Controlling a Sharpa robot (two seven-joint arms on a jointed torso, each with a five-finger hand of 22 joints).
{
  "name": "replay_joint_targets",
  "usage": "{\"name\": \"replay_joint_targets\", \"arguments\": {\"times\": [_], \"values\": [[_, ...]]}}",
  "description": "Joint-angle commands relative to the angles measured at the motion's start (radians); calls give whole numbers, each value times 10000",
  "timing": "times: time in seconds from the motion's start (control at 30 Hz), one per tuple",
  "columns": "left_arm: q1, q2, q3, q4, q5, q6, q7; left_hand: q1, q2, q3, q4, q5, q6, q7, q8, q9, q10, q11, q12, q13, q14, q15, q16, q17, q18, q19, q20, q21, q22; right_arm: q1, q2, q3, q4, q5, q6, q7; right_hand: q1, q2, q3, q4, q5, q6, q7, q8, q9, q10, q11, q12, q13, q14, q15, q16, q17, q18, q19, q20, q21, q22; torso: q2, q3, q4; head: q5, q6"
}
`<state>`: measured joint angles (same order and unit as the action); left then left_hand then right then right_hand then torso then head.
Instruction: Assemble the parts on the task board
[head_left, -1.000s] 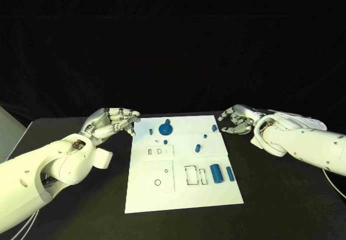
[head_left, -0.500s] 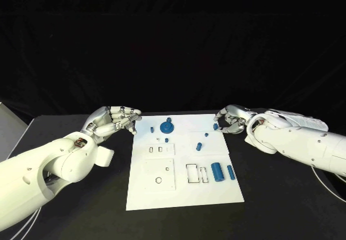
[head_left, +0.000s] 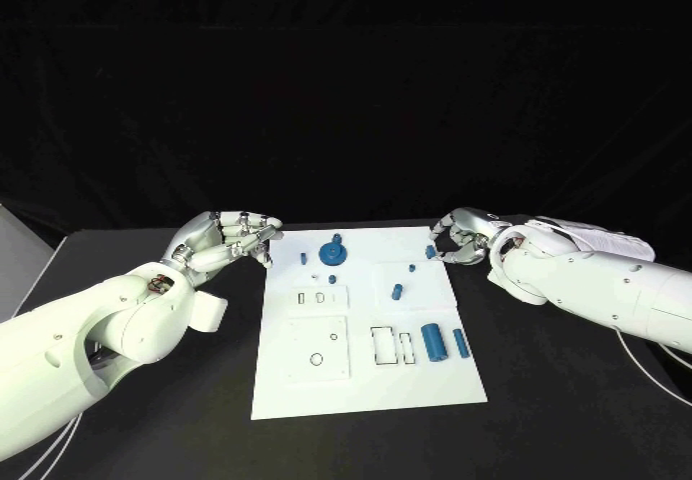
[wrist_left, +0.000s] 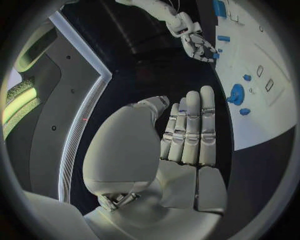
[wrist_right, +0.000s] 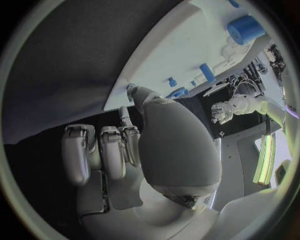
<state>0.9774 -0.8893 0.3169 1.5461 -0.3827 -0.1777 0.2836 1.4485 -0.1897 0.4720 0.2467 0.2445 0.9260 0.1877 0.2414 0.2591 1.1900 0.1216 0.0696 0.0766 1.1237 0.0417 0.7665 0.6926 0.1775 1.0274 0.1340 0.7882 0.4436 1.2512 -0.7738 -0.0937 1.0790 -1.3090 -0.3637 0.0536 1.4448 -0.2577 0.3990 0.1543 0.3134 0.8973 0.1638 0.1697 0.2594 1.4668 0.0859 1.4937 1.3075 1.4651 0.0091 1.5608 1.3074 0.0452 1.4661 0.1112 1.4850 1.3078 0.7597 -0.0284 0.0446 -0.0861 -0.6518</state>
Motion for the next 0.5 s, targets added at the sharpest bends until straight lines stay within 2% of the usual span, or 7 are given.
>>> {"name": "replay_joint_targets", "arguments": {"times": [0.03,0.5], "values": [[-1,21,8,8,-1,169,58,89,-37,57,10,-17,-44,18,-45,9,-61,-21,-13,14,-74,23,30,-10,49,-45,9,39,9,-20,48,-11,-46,-279,310,-254,-21,92,7,64,64,-14,53,-63,-15,88,-24,-16,1708,1006,-35,34,2413,-171,598,-63,6,1520,-1,8,-2,13,-17],[-1,16,8,-1,-3,170,52,89,-37,57,10,-17,-44,18,-45,9,-61,-21,-13,14,-74,23,30,-10,49,-45,9,39,9,-49,124,-23,-7,-322,436,-238,-89,123,22,104,49,42,42,-40,-8,170,-28,51,1786,1011,-33,40,2434,-178,609,-59,27,1548,-2,3,2,19,-74]]}}
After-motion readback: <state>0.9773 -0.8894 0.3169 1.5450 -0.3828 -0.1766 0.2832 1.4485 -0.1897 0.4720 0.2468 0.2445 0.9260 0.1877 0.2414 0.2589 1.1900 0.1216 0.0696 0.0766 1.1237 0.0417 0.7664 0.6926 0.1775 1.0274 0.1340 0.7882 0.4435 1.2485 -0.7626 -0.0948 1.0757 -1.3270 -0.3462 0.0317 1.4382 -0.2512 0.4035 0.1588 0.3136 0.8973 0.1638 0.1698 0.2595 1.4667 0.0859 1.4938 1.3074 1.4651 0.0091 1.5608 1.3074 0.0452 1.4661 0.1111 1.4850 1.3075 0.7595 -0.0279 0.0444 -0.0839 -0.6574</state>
